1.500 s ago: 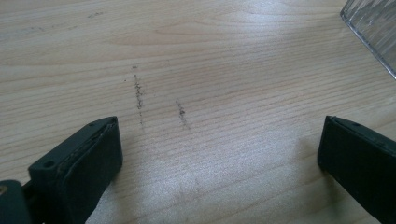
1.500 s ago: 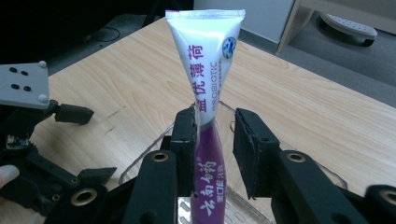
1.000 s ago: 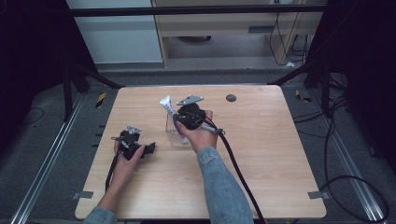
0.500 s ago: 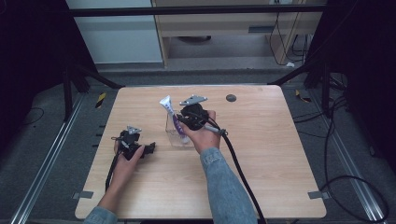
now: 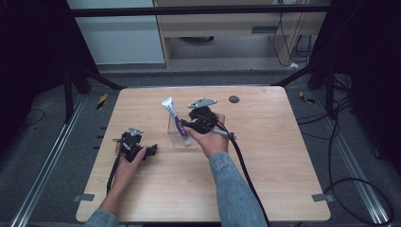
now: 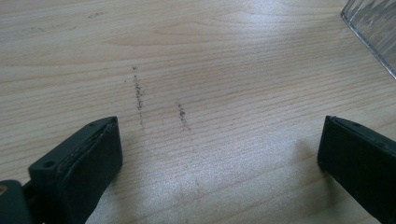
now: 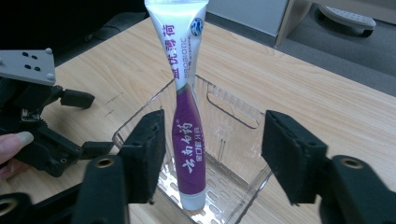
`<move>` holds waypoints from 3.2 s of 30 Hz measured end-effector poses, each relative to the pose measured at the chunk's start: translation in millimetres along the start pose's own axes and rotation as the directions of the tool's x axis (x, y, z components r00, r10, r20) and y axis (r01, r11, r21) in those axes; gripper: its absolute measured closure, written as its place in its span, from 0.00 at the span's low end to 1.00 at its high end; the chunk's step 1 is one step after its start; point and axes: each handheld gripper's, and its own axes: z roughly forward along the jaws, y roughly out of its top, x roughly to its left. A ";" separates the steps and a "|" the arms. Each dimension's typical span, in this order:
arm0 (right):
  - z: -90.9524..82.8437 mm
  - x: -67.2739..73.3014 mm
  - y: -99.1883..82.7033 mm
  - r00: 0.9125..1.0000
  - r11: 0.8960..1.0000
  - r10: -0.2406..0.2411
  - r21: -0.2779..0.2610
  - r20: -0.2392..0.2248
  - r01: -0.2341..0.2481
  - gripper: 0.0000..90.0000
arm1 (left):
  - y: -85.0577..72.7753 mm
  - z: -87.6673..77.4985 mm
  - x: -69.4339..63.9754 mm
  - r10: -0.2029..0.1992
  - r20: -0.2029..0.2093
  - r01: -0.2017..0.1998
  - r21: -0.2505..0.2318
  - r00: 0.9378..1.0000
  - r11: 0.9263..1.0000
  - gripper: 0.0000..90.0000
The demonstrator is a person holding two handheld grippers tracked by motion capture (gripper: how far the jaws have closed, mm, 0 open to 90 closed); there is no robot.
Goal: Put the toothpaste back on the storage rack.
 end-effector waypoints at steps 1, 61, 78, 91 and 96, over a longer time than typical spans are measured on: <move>-0.8 -0.6 -0.6 1.000 1.000 -0.003 -0.002 -0.002 0.003 0.41 | 0.0 0.0 0.0 0.000 0.000 0.000 0.000 1.000 1.000 0.00; -39.4 -114.2 -71.4 0.951 0.991 0.078 0.082 0.298 -0.107 0.11 | 0.2 0.1 0.1 0.002 -0.001 -0.002 0.002 1.000 1.000 0.00; -42.6 -136.0 -105.1 0.938 0.980 0.113 0.120 0.328 -0.160 0.11 | 0.2 0.1 0.1 0.001 -0.001 -0.001 0.002 1.000 1.000 0.00; -25.1 -137.7 -136.8 0.934 0.957 0.107 0.219 0.340 -0.189 0.11 | 0.2 0.0 0.2 0.003 -0.001 -0.003 0.003 1.000 1.000 0.00; -18.3 -136.3 -143.2 0.936 0.950 0.119 0.235 0.331 -0.204 0.11 | 0.2 0.0 0.2 0.003 -0.001 -0.003 0.003 1.000 1.000 0.00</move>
